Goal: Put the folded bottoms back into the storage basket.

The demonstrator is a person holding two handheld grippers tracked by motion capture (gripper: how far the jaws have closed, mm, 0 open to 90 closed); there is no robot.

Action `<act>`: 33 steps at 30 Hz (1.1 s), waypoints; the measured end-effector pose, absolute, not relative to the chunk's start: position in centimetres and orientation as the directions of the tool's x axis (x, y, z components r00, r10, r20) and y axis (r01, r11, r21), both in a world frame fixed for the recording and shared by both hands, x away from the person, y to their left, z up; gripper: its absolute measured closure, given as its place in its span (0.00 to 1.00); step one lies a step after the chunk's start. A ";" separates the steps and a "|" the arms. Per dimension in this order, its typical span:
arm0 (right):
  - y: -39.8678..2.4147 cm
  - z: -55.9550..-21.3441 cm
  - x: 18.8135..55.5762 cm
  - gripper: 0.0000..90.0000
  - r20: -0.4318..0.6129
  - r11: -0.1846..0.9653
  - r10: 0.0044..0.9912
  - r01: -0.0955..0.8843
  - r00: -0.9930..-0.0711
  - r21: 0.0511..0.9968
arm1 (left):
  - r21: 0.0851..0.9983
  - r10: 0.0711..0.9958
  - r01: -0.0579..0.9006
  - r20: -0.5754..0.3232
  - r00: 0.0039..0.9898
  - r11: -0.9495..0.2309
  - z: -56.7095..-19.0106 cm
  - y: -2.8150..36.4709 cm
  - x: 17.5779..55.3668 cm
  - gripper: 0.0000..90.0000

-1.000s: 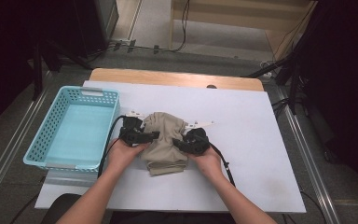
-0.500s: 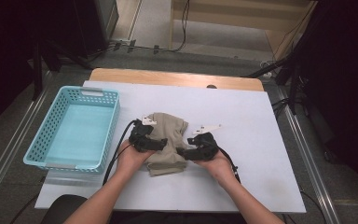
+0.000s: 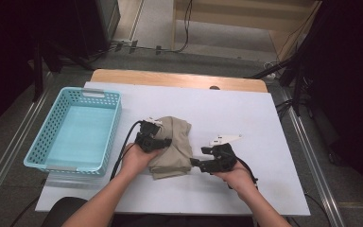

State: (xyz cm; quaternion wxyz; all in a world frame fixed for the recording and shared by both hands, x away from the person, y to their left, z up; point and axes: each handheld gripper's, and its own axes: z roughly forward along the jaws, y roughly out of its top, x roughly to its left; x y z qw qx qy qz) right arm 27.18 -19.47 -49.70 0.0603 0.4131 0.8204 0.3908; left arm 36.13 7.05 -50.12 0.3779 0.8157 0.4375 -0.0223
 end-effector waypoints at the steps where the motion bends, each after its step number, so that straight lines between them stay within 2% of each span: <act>1: -19.8 -49.6 26.9 0.32 0.214 0.359 0.727 0.628 -0.652 0.691 | 0.596 0.689 0.737 -0.389 0.612 -0.318 -49.6 7.2 36.2 0.83; 8: -22.3 -49.0 24.9 0.31 0.251 0.305 0.736 0.639 -0.629 0.706 | 0.621 0.672 0.714 -0.381 0.635 -0.323 -45.8 6.8 35.7 0.83; 16: -23.8 -48.6 23.0 0.31 0.247 0.296 0.742 0.635 -0.623 0.713 | 0.613 0.668 0.710 -0.370 0.646 -0.347 -43.4 7.6 36.4 0.83; 28: -24.0 -49.2 23.1 0.31 0.243 0.306 0.749 0.648 -0.616 0.698 | 0.602 0.678 0.702 -0.334 0.654 -0.381 -39.6 10.2 37.2 0.83; 33: -23.7 -49.3 23.1 0.31 0.241 0.319 0.741 0.644 -0.627 0.695 | 0.604 0.675 0.708 -0.351 0.649 -0.366 -37.6 11.8 37.6 0.83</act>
